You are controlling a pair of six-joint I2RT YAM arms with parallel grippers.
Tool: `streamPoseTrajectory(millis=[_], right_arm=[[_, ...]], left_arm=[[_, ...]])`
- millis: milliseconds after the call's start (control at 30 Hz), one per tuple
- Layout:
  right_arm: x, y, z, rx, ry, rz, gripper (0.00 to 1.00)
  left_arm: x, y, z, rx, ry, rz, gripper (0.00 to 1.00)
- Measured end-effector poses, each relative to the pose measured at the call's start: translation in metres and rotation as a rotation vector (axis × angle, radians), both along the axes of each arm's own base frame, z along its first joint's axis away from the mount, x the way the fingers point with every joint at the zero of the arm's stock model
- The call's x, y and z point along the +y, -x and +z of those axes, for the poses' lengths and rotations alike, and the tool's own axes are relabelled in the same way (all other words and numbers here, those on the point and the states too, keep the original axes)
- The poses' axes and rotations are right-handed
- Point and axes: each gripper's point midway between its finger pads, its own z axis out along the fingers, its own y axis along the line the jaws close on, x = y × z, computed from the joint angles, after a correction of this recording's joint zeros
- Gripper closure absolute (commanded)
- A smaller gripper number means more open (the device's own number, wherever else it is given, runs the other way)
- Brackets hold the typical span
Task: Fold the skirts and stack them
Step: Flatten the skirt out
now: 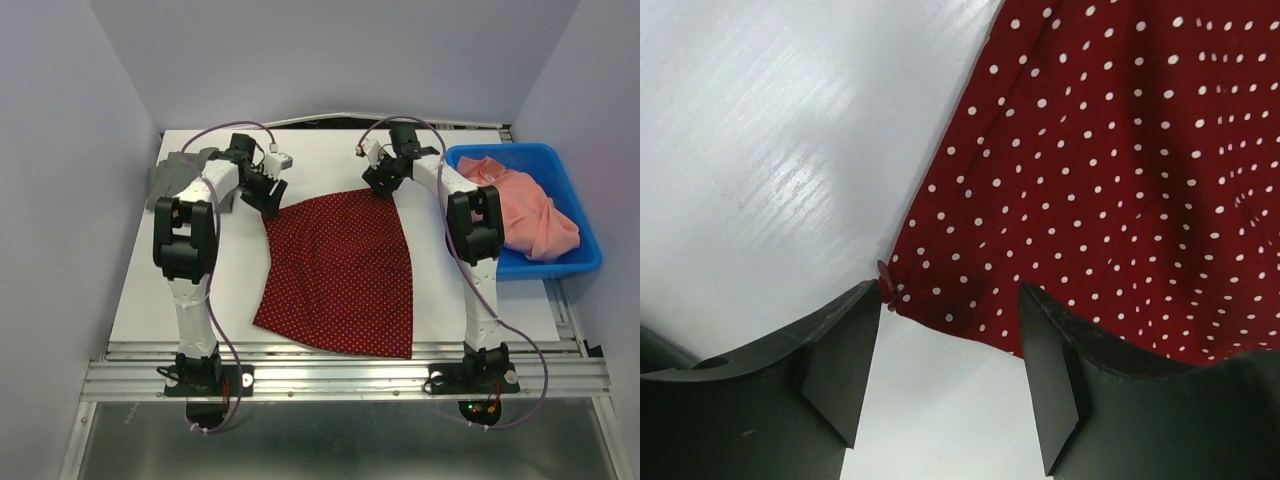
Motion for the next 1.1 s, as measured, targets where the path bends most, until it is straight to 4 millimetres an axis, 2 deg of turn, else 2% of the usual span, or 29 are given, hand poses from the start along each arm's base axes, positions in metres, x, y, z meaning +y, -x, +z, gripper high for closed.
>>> streamPoseTrajectory(millis=[333,467,500,567,633,700,833,967,1100], right_arm=[[0.000,-0.009,-0.003,-0.073,0.034,0.077,0.61],[0.001,-0.010,-0.004,-0.084,0.040,0.097,0.67],[0.001,-0.010,-0.004,-0.087,0.041,0.105,0.72],[0.001,-0.010,-0.004,-0.092,0.047,0.114,0.73],[0.001,-0.009,-0.005,-0.095,0.052,0.126,0.73],[0.001,-0.010,-0.004,-0.102,0.056,0.134,0.73],[0.000,-0.010,-0.004,-0.109,0.064,0.147,0.73],[0.000,-0.010,-0.004,-0.115,0.070,0.158,0.73],[0.000,-0.010,-0.004,-0.117,0.074,0.164,0.73]], left_arm=[[0.020,-0.004,-0.018,0.013,-0.063,0.040,0.39],[0.024,-0.006,-0.028,0.023,-0.076,0.051,0.48],[0.025,-0.006,-0.029,0.025,-0.078,0.051,0.51],[0.025,-0.006,-0.033,0.032,-0.081,0.051,0.54],[0.025,-0.009,-0.034,0.032,-0.081,0.051,0.53],[0.023,-0.010,-0.034,0.028,-0.075,0.039,0.45],[0.019,-0.004,-0.031,0.042,-0.032,-0.002,0.36],[0.016,-0.005,-0.018,0.040,-0.002,-0.033,0.36],[0.014,-0.023,0.006,-0.024,0.014,-0.041,0.38]])
